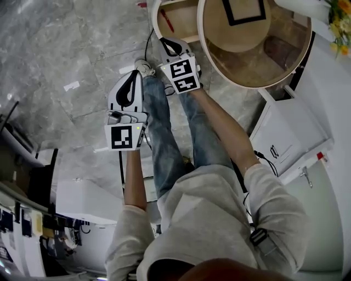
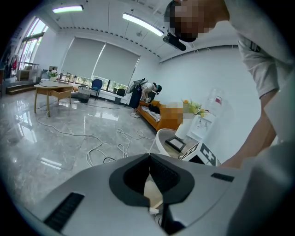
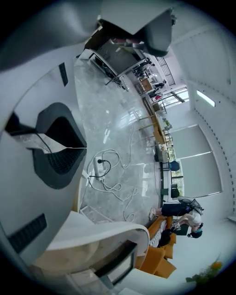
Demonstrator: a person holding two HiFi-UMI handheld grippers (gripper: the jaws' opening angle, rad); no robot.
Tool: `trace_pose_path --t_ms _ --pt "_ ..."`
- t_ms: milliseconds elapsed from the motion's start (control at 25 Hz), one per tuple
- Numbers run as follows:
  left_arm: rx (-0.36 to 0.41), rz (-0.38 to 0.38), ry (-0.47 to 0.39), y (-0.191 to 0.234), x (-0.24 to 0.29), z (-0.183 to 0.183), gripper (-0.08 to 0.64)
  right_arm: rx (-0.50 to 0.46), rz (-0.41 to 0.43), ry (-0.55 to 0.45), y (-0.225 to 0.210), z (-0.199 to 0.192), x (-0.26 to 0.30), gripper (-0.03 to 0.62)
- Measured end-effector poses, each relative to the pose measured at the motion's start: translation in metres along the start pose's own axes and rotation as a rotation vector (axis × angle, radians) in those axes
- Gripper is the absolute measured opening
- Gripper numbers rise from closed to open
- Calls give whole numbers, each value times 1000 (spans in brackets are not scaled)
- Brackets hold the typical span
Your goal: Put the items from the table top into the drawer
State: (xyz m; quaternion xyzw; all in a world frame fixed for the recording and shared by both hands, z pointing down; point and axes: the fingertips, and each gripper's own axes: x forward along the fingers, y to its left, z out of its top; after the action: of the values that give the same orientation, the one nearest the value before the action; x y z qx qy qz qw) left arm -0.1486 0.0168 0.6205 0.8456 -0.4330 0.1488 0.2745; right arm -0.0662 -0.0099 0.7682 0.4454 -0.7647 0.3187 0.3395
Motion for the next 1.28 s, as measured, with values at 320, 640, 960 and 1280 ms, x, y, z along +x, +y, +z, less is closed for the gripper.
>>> trace_pose_path --t_ms 320,640,960,1280 --pt "31 -20 -13 -25 1 20 15 -31 -37 -104 -28 36 -78 28" --pt "38 -48 -15 -52 21 25 15 -48 -125 -84 -95 30 -112 28" --pt "45 -87 12 -88 47 28 15 -75 -200 -66 -160 29 -132 28" --pt "66 -110 22 -108 75 38 15 -76 -202 -46 -200 33 -108 90"
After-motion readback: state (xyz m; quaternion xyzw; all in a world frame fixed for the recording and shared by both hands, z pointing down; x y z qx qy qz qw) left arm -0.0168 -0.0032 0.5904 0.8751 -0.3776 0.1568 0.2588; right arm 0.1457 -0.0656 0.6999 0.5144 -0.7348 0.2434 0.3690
